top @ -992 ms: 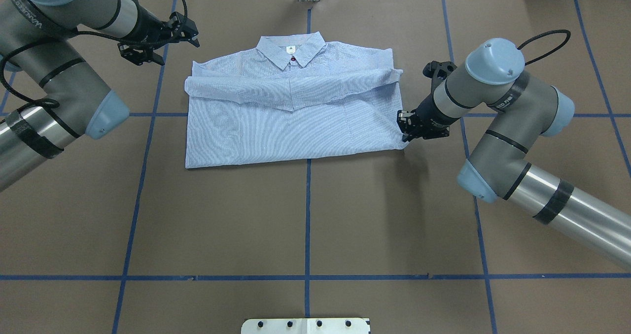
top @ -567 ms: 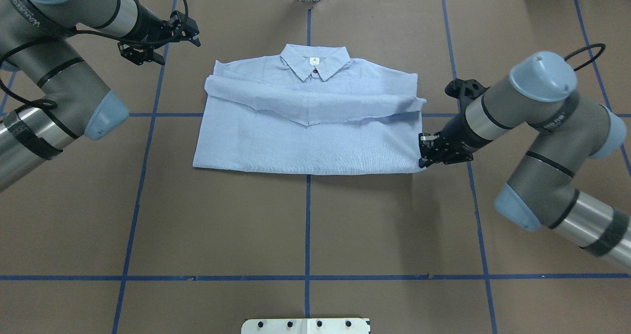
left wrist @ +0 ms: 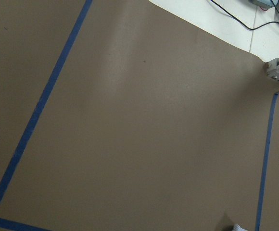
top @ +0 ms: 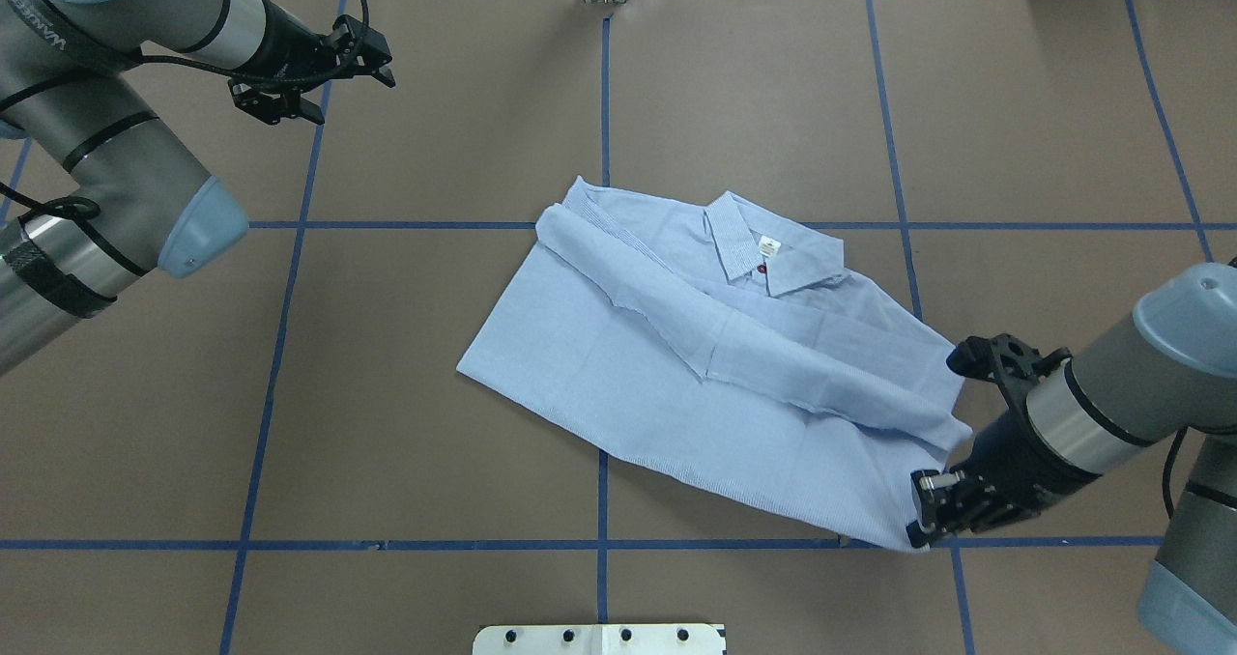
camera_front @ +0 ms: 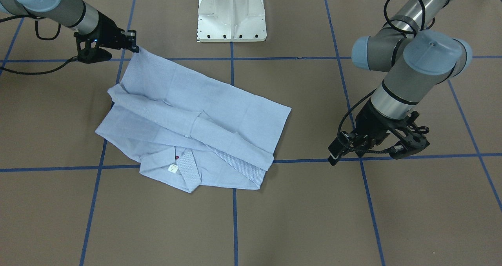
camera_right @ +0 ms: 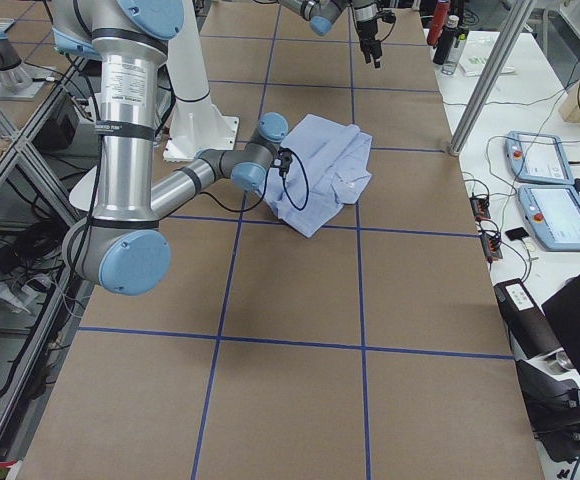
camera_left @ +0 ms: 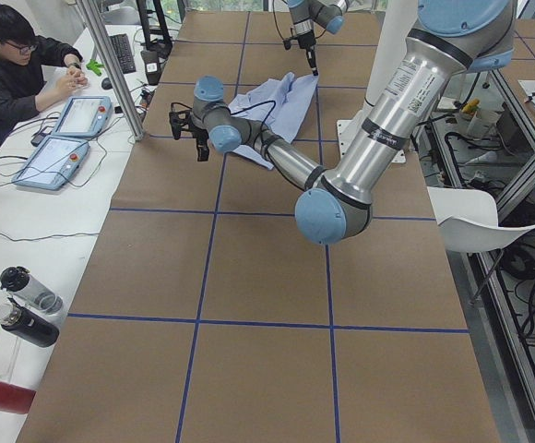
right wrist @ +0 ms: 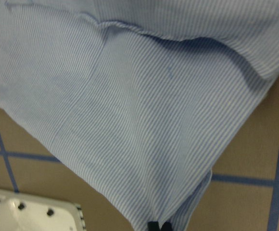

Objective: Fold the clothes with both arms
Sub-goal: 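Grasp the folded edge with the right gripper and drag the shirt toward it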

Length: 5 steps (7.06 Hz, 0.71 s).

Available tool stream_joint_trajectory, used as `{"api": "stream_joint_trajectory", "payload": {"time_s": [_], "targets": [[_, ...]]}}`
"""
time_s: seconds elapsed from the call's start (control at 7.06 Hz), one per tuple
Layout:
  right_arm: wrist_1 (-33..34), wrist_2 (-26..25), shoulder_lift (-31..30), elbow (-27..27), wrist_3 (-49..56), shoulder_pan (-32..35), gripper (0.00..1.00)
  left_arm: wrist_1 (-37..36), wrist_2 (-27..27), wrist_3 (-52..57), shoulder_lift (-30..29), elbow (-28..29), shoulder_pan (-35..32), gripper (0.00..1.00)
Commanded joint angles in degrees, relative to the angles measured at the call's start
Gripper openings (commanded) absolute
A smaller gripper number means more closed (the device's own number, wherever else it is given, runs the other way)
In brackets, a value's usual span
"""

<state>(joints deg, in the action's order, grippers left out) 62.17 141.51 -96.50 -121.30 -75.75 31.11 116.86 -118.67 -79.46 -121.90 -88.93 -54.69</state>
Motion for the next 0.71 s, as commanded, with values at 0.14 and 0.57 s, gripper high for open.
{"api": "stream_joint_trajectory", "payload": {"time_s": [0.14, 0.57], "targets": [[-0.03, 6.5, -2.82, -1.05, -6.39, -9.2, 0.0, 0.03, -0.07, -1.93, 1.92, -3.43, 0.64, 1.0], [-0.03, 5.97, 1.02, -0.35, -9.33, 0.39, 1.0, 0.29, 0.28, -2.54, 3.06, -6.85, 5.36, 1.0]]}}
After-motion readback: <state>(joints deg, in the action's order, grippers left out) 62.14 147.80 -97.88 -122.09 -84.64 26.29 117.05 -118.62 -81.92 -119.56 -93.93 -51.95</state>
